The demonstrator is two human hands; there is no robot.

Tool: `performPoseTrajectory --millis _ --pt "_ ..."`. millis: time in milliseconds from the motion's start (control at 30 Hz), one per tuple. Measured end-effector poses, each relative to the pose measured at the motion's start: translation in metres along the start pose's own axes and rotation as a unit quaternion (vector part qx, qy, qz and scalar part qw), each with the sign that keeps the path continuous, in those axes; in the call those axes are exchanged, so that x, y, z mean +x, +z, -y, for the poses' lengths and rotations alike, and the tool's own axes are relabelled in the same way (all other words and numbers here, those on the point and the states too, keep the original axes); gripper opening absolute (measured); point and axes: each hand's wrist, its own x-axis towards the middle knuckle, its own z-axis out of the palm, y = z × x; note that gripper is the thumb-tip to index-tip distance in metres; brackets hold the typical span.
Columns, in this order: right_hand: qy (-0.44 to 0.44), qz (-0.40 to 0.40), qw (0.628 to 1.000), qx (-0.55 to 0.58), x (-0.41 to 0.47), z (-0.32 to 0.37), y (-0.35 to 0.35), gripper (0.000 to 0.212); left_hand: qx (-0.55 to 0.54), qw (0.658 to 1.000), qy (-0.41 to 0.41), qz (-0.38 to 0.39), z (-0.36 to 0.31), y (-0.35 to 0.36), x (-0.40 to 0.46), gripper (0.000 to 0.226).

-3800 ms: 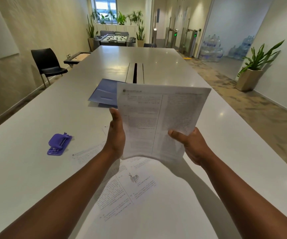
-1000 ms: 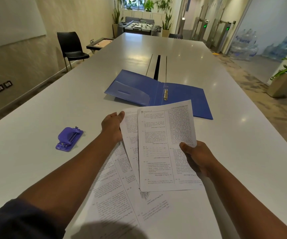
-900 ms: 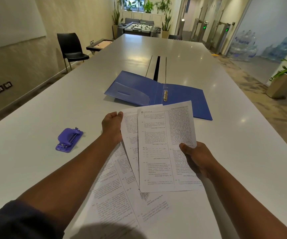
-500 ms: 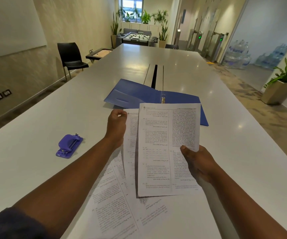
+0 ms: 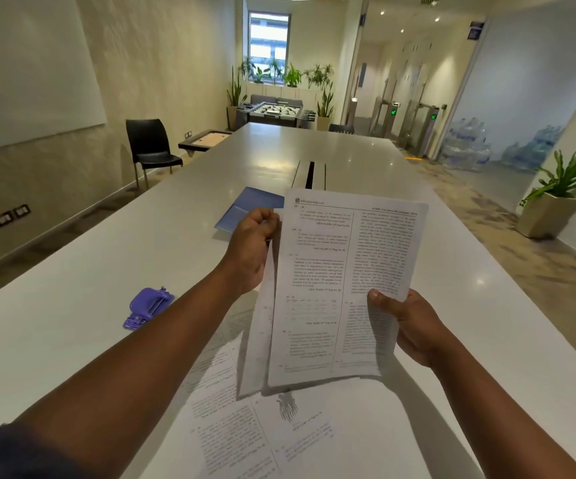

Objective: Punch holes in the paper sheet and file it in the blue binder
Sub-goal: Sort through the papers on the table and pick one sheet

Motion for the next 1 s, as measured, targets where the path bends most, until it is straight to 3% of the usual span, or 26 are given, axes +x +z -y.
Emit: performPoseTrajectory --millis 67,200,300,400,500,700,900,933,1000 --pt "-0.008 -0.014 1.000 -0.014 -0.004 0.004 0.005 0.056 0.020 1.000 0.020 -0.012 -0.006 0.003 -0.004 0.016" --pt "-0.020 -0.061 0.996 -0.055 -0.011 0.009 0.012 0.030 0.028 0.998 0.055 -0.033 -0.014 0.007 -0.017 0.022" --pt "-0.024 -0.086 0.994 -0.060 -0.016 0.013 0.016 0.026 0.045 0.998 0.044 0.002 -0.017 0.008 -0.026 0.043" --pt "-0.028 -0.101 0.992 -0.076 -0.021 0.017 0.020 0.023 0.071 0.996 0.052 0.035 -0.015 0.007 -0.032 0.042" --pt "-0.038 -0.106 0.989 -0.096 -0.025 0.021 0.023 0.021 0.117 0.990 0.074 0.014 -0.013 0.010 -0.034 0.038" --pt "-0.085 -0.097 0.988 -0.085 -0.031 0.023 0.027 0.027 0.153 0.983 0.102 0.019 -0.020 0.012 -0.035 0.027" --pt "-0.117 -0.106 0.987 -0.033 -0.031 0.017 0.025 0.072 0.153 0.982 0.098 0.048 -0.020 0.014 -0.040 0.025" --pt "-0.118 -0.108 0.987 -0.031 -0.031 0.018 0.025 0.072 0.156 0.982 0.096 0.053 -0.021 0.014 -0.040 0.026" --pt "-0.120 -0.113 0.986 -0.024 -0.032 0.022 0.026 0.050 0.149 0.983 0.093 0.063 -0.022 0.016 -0.041 0.023"
